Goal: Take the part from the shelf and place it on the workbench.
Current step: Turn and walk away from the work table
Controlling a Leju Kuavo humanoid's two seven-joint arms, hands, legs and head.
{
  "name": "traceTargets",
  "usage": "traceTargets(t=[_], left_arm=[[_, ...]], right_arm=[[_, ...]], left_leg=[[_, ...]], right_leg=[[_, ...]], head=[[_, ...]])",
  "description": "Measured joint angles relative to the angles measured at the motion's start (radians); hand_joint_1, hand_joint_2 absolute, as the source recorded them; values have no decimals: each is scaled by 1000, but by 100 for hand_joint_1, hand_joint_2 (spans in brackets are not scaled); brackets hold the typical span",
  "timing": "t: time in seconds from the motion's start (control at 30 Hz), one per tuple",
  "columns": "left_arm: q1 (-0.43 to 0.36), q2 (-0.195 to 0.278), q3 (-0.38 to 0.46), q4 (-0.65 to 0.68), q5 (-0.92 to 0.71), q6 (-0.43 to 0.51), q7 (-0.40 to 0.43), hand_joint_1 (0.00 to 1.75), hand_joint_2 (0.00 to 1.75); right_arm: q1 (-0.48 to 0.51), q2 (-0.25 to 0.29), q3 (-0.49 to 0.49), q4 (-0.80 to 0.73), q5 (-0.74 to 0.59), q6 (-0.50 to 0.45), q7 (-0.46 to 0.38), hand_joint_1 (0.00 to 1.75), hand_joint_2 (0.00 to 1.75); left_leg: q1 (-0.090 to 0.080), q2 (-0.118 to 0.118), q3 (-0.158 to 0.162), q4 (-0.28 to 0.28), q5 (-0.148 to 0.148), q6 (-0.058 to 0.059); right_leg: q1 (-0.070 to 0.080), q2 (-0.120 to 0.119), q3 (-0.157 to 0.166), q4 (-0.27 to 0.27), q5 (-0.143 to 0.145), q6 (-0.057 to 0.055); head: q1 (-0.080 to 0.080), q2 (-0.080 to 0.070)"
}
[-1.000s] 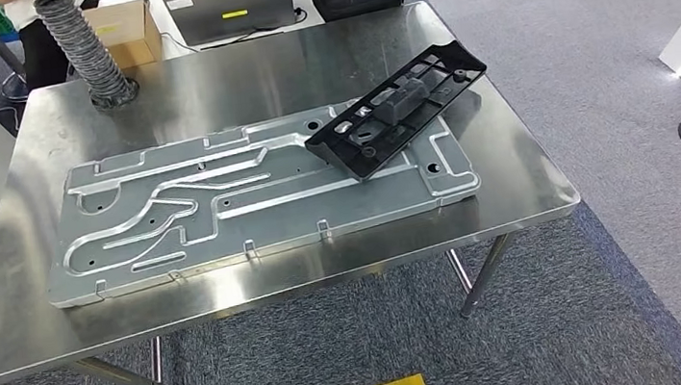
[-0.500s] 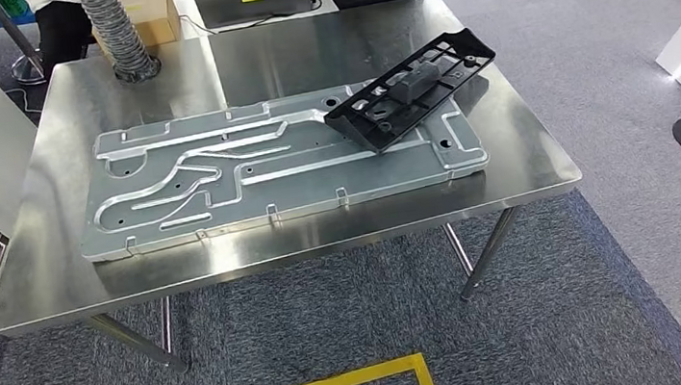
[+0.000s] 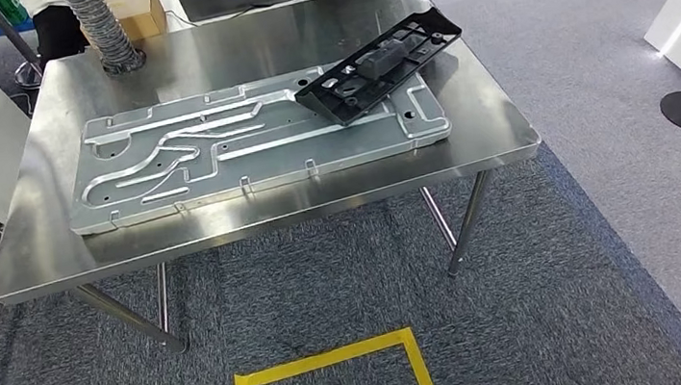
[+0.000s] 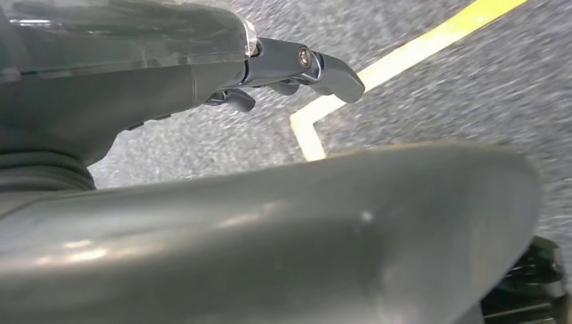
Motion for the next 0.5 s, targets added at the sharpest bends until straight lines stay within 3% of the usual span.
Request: traceTargets(t=[0.03,0.1,0.17,0.2,0.27,0.3,0.33,0.37,0.4,0.43,0.47,0.5], left_arm=[[-1,0,-1,0,-3,0,3,0,0],[-7,2,-3,-1,-11,0,8,0,0],[-15,6,-7,-2,-18,-1,11,0,0],[-18,7,-8,-2,-20,-1,12,0,0],[-20,7,-9,-2,-23,-2,13,0,0],[-20,8,-9,-2,-24,-2,13,0,0],[-20,8,-9,-2,-24,-2,14,0,0],[-20,9,-10,-2,-25,-1,13,0,0],[-20,9,-10,-2,-26,-1,13,0,0],[-19,10,-11,-2,-27,-1,13,0,0],[-19,10,-12,-2,-29,-1,12,0,0],[-19,10,-14,-2,-30,-1,11,0,0]], right_arm=[[1,21,-15,32,0,-7,19,0,0],[2,65,-44,90,2,-21,68,0,0],[2,109,-66,135,7,-32,119,0,0],[2,131,-74,153,11,-34,139,0,0],[2,165,-84,183,20,-35,166,0,0],[2,179,-88,195,23,-35,175,0,0],[2,189,-90,205,26,-34,180,0,0],[1,198,-93,214,28,-33,183,0,0],[-1,204,-95,220,30,-32,184,0,0],[-3,209,-96,226,33,-31,184,0,0],[-4,214,-96,230,34,-30,184,0,0],[-5,218,-97,234,34,-26,183,0,0]], left_leg=[[-2,0,36,-25,28,4],[-10,-1,158,-167,60,21],[-15,0,261,-313,42,32],[-17,1,282,-350,33,35],[-17,5,274,-362,50,43],[-16,9,265,-366,64,50],[-14,12,253,-369,80,55],[-13,14,237,-369,95,59],[-13,15,218,-367,108,61],[-13,16,199,-363,121,60],[-12,16,177,-357,134,58],[-11,17,155,-349,145,54]], right_leg=[[2,1,-16,2,11,0],[6,3,-40,8,31,2],[9,5,-48,9,51,9],[8,5,-49,7,62,14],[5,6,-52,2,75,24],[3,8,-58,14,56,29],[1,9,-68,42,16,34],[-2,10,-82,93,-42,39],[-4,9,-96,160,-99,45],[-6,9,-107,228,-136,51],[-10,9,-110,282,-146,56],[-13,9,-99,309,-130,60]], head=[[0,0],[0,0],[0,0],[0,0],[0,0],[0,0],[0,0],[0,0],[0,0],[0,0],[0,0],[0,0]])
